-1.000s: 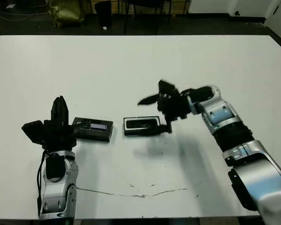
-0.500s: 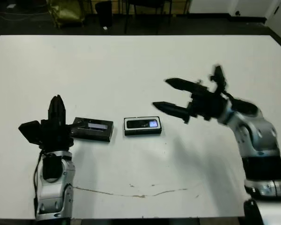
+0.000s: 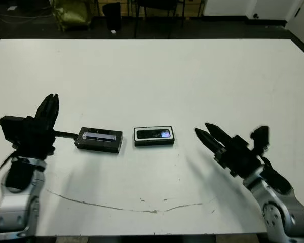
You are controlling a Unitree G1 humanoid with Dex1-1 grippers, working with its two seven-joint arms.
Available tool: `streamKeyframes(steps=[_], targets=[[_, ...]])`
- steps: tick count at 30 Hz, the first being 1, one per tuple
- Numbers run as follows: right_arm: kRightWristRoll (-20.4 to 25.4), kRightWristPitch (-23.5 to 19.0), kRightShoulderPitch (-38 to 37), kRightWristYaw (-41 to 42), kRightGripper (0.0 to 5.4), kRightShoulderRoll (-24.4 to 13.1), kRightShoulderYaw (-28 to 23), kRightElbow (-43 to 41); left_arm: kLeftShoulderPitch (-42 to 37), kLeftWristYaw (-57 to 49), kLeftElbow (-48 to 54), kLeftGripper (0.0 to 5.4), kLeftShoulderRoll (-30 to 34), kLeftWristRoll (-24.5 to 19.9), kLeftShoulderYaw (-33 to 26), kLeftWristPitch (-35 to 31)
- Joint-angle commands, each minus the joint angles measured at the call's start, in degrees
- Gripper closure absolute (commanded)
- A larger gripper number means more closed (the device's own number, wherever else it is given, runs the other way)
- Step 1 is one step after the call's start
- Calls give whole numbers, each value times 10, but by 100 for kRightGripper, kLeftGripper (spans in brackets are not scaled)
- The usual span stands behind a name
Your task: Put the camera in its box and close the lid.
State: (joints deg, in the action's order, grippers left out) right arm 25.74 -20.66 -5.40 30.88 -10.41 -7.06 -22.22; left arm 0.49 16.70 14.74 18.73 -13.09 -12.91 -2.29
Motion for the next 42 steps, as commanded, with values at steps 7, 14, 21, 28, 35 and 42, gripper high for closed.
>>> streamKeyframes(steps=[7, 14, 21, 28, 35, 42], targets=[[41, -1, -15, -31, 538, 3, -6, 0, -65, 176, -29, 540, 145, -71, -9, -82], [64, 5, -14, -30, 540, 3, -8, 15, -151, 311, -80, 502, 270, -73, 44, -197], [59, -7, -14, -65, 540, 0, -6, 16, -248, 480, -195, 338, 308, -53, 122, -144], [61, -7, -12, -81, 540, -1, -8, 25, -344, 606, -321, 173, 295, -1, 204, -49], [57, -8, -14, -92, 540, -4, -12, 25, -435, 747, -434, 5, 258, 42, 281, 5], [74, -11, -21, -103, 540, 5, -19, 22, -467, 758, -533, 2, 211, -9, 329, 44]])
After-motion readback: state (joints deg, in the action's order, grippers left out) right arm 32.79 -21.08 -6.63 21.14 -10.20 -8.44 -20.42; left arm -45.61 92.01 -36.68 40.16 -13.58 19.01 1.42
